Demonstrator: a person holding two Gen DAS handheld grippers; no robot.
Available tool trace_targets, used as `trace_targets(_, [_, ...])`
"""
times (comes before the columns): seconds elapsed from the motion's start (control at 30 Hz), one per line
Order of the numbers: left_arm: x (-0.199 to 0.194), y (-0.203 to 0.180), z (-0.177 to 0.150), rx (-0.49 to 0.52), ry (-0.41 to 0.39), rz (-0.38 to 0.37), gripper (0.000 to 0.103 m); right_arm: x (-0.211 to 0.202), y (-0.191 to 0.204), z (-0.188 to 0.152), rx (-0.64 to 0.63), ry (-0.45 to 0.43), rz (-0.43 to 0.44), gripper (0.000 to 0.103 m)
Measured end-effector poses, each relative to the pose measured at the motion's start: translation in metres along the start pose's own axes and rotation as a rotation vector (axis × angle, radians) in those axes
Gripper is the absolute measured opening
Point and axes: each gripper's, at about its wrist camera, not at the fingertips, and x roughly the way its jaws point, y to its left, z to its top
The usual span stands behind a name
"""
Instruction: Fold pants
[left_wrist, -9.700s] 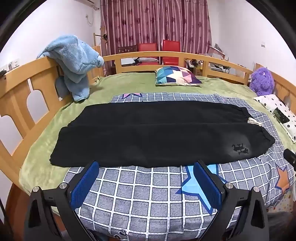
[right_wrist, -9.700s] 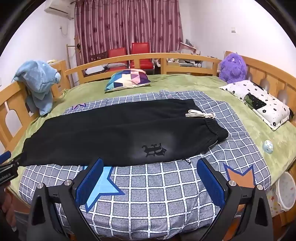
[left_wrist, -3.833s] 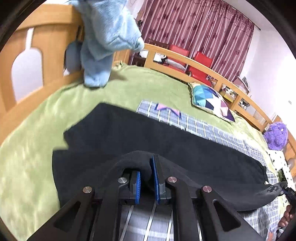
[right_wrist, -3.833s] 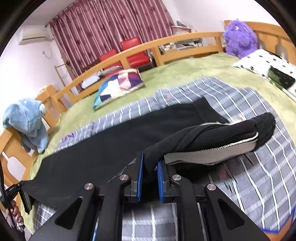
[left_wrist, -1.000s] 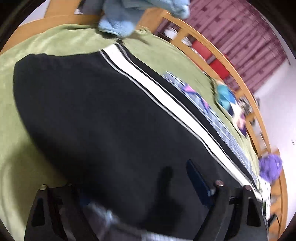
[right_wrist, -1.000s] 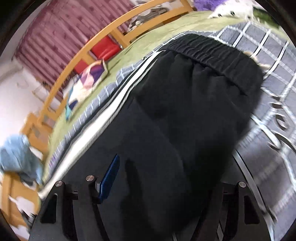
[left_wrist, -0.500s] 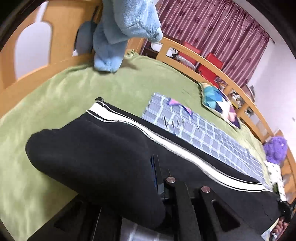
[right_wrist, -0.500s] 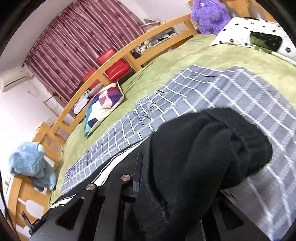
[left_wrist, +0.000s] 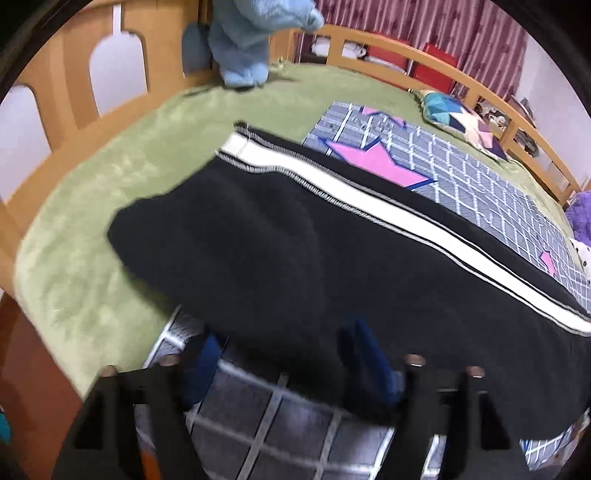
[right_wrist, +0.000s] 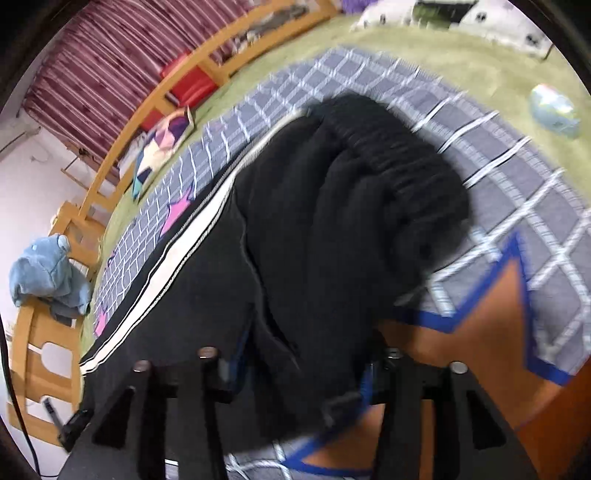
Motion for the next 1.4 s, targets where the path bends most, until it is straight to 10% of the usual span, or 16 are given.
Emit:
trace_targets(0.1, [-0.011,-0.004,-0.006,0.019,-0.002,0.028,0.072,0.001,-0.012,0.018,0.071,-0.062,-0.028,0.079])
trace_targets(0.2, [-0.018,-0.009,-0.008,-0.002,0.019,0.026,0.072,0.034,-0.026,0.037,0.203,-0.008,0.025,0.081])
trace_targets(0.4, [-0.044,-0.018,-0.003,-0.021,-0.042,0.045,0.072,0.012,-0.011,0.076,0.079,-0.163,0.029,0.038])
trace_targets(0.5, [-0.055,-0.016,0.001,-0.019,-0.067,0.059,0.072,-0.003,0.003,0.082,-0.007,-0.213,0.030,0.040])
trace_targets(0.7, [-0.055,-0.007,0.003,-0.030,-0.064,0.062,0.073,0.032,-0.020,0.071,-0.100,0.039,-0.182,0.057])
trace_targets(0.83, [-0.048,0.004,0.005,-0.044,-0.046,0.042,0.075,-0.015,-0.037,0.044,-0.147,-0.008,-0.253,0.060])
trace_targets(1.13, [-0.028,0.005,0.039,0.012,-0.052,0.024,0.075,-0.041,0.074,0.035,-0.350,-0.133,-0.187,0.061])
trace_targets(1.4, [-0.005,-0.011,0.058,0.101,-0.015,-0.021,0.075,0.072,0.216,0.009,-0.501,-0.011,0.006,0.060])
